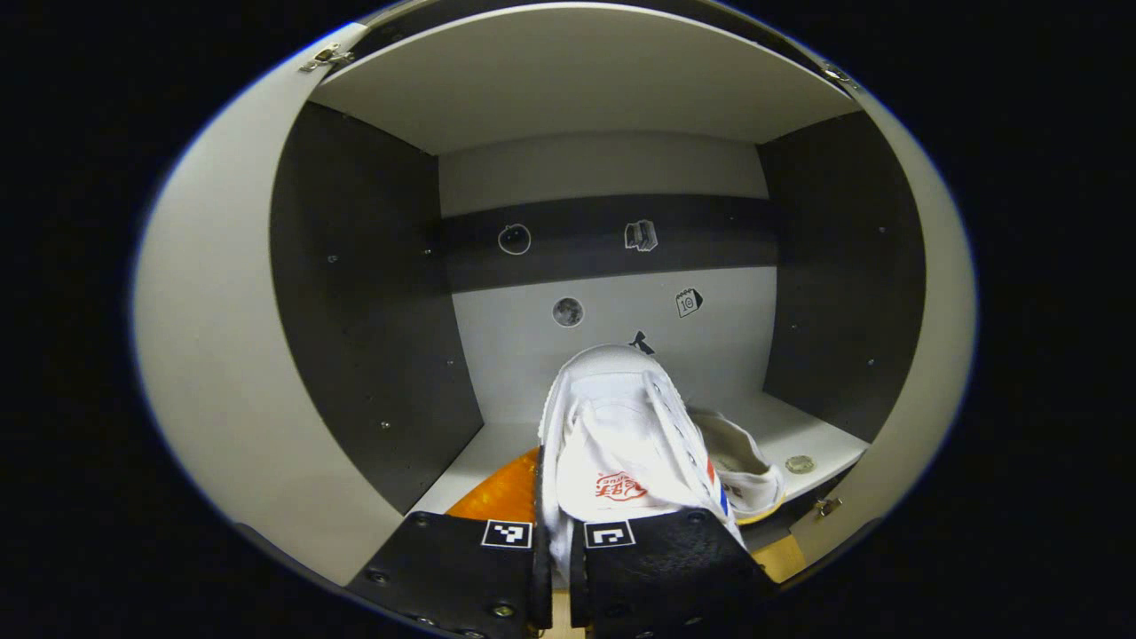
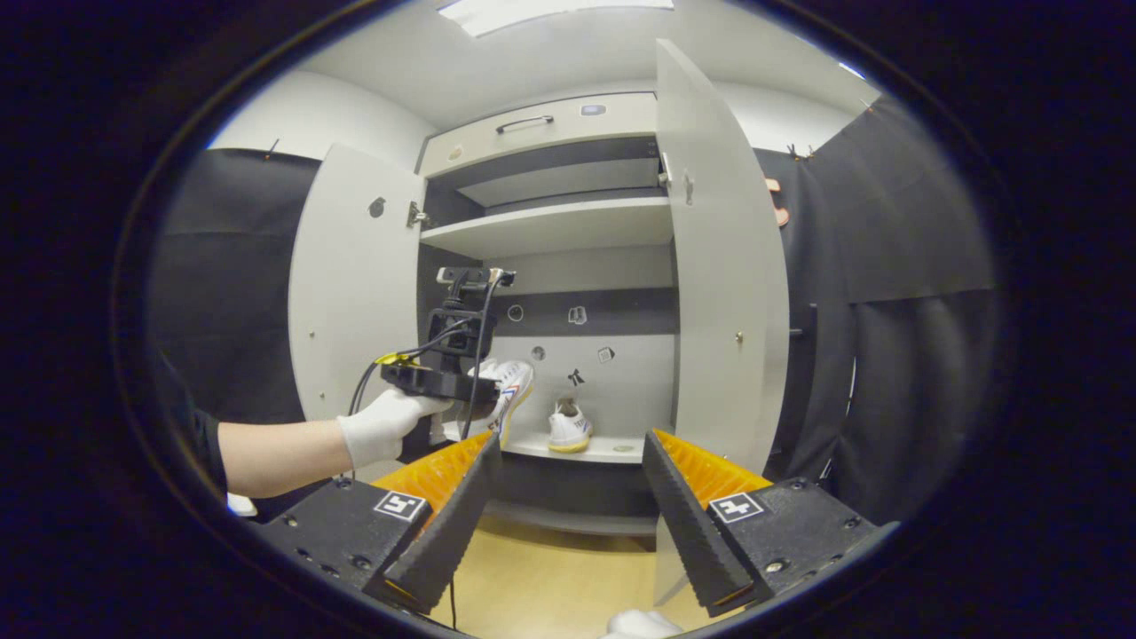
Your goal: Grab one shoe with the right hand and put it into the shoe cabinet, grab the other shoe with the left hand and put it into the shoe cabinet; then close the right door with the right hand and the left door with the left hand.
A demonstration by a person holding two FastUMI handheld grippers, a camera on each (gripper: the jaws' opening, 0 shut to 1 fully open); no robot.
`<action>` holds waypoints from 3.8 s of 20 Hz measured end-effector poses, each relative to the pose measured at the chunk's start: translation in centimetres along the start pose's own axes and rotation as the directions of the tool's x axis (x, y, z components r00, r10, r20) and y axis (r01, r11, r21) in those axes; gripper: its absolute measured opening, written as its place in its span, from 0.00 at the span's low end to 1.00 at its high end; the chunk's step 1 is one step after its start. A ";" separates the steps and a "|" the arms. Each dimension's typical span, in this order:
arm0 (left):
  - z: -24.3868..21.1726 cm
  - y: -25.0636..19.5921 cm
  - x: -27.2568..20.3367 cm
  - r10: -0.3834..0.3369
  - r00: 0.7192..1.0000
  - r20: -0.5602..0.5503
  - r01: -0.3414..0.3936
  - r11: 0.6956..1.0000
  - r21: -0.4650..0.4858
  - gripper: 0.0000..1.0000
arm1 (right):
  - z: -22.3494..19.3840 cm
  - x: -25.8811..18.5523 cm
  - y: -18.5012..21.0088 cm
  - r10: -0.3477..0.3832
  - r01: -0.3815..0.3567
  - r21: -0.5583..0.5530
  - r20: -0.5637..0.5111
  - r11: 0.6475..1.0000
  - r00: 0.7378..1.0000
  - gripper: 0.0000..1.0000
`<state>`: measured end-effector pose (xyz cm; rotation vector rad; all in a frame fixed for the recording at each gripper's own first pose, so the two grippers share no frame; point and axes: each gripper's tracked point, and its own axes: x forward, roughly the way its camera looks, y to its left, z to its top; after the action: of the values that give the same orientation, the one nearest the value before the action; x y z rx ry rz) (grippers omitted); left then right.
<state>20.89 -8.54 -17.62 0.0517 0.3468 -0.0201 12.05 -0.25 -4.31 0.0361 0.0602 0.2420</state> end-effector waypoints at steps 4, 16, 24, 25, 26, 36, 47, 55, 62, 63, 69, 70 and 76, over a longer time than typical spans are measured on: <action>-1.0 -0.5 -0.3 0.031 0.994 -0.100 -0.025 0.998 0.060 0.07 | -0.4 0.1 -0.5 -0.007 0.007 0.001 -0.018 1.000 1.000 1.00; 1.4 0.1 -0.5 0.056 0.996 -0.066 -0.050 0.995 0.089 0.78 | -2.0 0.5 -1.4 -0.019 0.023 0.049 -0.077 0.999 0.997 1.00; 1.1 0.7 -4.8 0.038 0.998 -0.055 -0.036 0.999 0.035 0.97 | -1.1 0.0 -1.4 -0.041 0.042 0.017 -0.057 0.999 0.998 1.00; 1.5 0.9 -6.0 0.041 0.999 -0.027 -0.040 0.998 0.039 0.97 | -0.9 -0.1 -1.5 -0.049 0.050 0.016 -0.053 0.999 0.997 1.00; 1.6 1.1 -7.5 0.041 0.999 -0.007 -0.041 0.998 0.045 0.97 | -0.8 -0.4 -1.8 -0.055 0.056 0.014 -0.050 0.998 0.997 1.00; 5.3 0.7 -24.0 -0.020 0.970 0.241 0.012 0.999 0.034 0.96 | 1.2 -4.0 -4.8 -0.164 0.164 -0.008 0.001 0.986 0.986 1.00; -1.1 0.1 -39.6 0.001 0.965 0.261 0.001 1.000 -0.008 0.96 | 1.8 -6.2 -14.7 -0.351 0.351 0.026 -0.005 0.936 0.936 1.00; -2.2 2.4 -42.4 0.077 0.965 0.251 -0.076 0.997 -0.017 0.96 | 3.1 -3.1 -22.3 -0.439 0.439 0.044 -0.008 0.898 0.899 1.00; -2.0 3.4 -43.0 0.119 0.959 0.256 -0.117 0.993 -0.026 1.00 | 3.2 -0.6 -21.1 -0.367 0.368 0.039 -0.032 0.929 0.930 0.98; -2.2 3.7 -43.0 0.131 0.959 0.251 -0.128 0.991 -0.030 0.96 | 3.3 -0.6 -21.0 -0.368 0.369 0.040 -0.033 0.929 0.929 0.97; -1.9 4.4 -42.5 0.128 0.961 0.244 -0.119 0.992 -0.051 0.96 | 3.3 -0.3 -19.4 -0.376 0.377 0.028 -0.036 0.926 0.926 0.93; -2.2 4.7 -42.4 0.131 0.963 0.237 -0.122 0.991 -0.052 0.96 | 3.2 -0.2 -18.8 -0.369 0.370 0.035 -0.037 0.928 0.929 0.93; -2.2 6.5 -42.3 0.143 0.961 0.236 -0.134 0.990 -0.053 1.00 | 2.8 1.9 -12.4 -0.264 0.265 0.024 -0.048 0.964 0.963 0.93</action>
<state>-19.48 -1.43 -4.94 0.0368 0.1014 0.1179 17.03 -11.88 -2.14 0.0521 0.1121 -0.0258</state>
